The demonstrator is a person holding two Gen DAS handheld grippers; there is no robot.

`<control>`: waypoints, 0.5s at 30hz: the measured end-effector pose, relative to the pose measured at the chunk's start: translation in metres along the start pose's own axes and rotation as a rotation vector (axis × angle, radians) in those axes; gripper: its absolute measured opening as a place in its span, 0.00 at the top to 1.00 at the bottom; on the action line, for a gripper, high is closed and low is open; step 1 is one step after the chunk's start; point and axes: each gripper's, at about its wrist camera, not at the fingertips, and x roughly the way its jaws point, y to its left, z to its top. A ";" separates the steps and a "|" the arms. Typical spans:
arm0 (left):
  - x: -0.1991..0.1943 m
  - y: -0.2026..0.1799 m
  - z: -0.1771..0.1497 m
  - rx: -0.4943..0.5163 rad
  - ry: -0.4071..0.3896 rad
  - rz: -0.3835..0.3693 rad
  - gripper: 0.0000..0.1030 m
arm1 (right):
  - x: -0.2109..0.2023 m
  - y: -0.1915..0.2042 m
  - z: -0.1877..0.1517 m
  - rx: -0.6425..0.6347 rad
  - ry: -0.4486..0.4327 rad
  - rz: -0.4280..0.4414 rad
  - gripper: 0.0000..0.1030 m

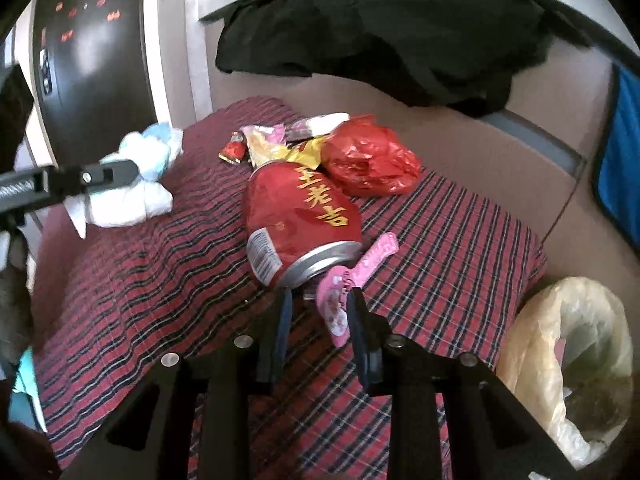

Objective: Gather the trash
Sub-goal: 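Lift the tissue with the left gripper while the right grasps the pink plastic piece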

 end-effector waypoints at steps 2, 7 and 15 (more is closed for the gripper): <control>-0.001 -0.001 -0.002 0.007 -0.004 0.011 0.81 | 0.007 0.005 0.001 -0.019 0.010 -0.031 0.74; -0.001 -0.006 -0.005 0.030 0.000 0.034 0.81 | 0.028 0.012 0.004 -0.047 0.057 -0.084 0.76; -0.007 -0.022 -0.004 0.077 -0.015 0.057 0.81 | 0.007 -0.015 0.004 0.050 0.014 -0.089 0.88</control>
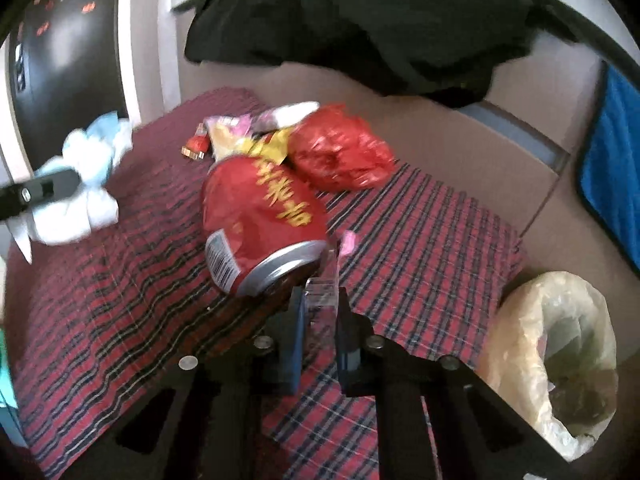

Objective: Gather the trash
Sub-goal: 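Lift the tissue with the left gripper while the right grasps the pink plastic piece, then carry the tissue and pink piece in both grippers over the bin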

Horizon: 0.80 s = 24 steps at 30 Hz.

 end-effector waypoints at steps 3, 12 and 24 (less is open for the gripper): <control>-0.001 -0.013 0.003 0.025 -0.008 0.001 0.81 | -0.019 -0.015 0.003 0.049 -0.044 0.029 0.88; -0.013 -0.077 0.014 0.137 -0.057 -0.010 0.81 | -0.081 -0.050 0.007 0.138 -0.178 0.055 0.88; -0.004 -0.214 0.016 0.327 -0.119 -0.092 0.81 | -0.162 -0.127 -0.013 0.225 -0.323 -0.045 0.88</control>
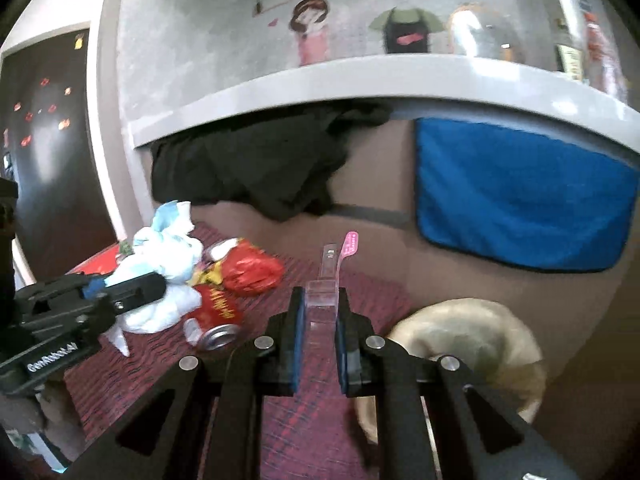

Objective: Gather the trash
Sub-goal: 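Carry the tissue and pink piece in both grippers over the bin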

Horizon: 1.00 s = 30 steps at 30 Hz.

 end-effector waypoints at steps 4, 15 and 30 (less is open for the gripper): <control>0.017 -0.040 0.012 0.036 -0.016 -0.042 0.81 | -0.019 -0.031 0.001 0.014 -0.038 -0.065 0.88; 0.066 -0.109 0.024 0.068 -0.042 -0.097 0.80 | -0.031 -0.115 0.000 0.085 -0.064 -0.180 0.88; 0.115 -0.126 0.003 0.056 -0.024 -0.094 0.80 | -0.005 -0.148 -0.025 0.116 -0.038 -0.182 0.88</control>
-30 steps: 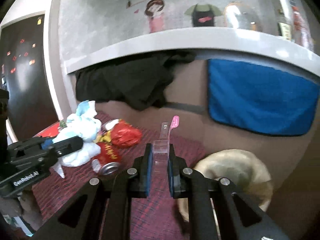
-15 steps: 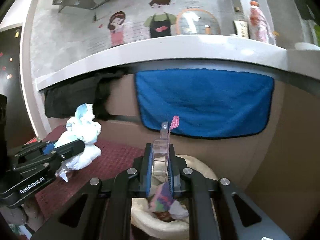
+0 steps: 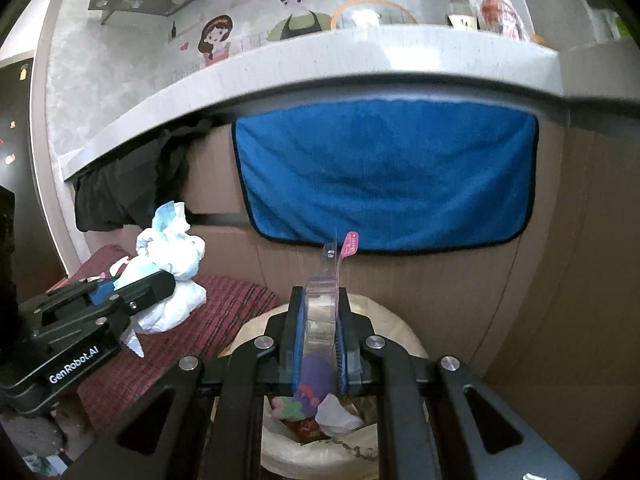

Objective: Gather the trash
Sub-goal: 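Carry the tissue and pink piece in both grippers over the bin, then open both grippers to drop the items into the bin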

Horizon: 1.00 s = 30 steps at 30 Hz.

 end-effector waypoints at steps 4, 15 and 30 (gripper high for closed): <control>0.014 -0.001 -0.009 0.006 0.016 -0.001 0.80 | 0.012 -0.004 -0.007 0.010 0.018 0.002 0.88; 0.051 0.007 -0.021 -0.042 0.104 -0.069 0.80 | 0.048 -0.016 -0.020 0.059 0.075 0.014 0.88; 0.052 0.052 -0.015 -0.177 0.167 -0.138 0.42 | 0.053 -0.023 -0.027 0.103 0.108 0.007 0.72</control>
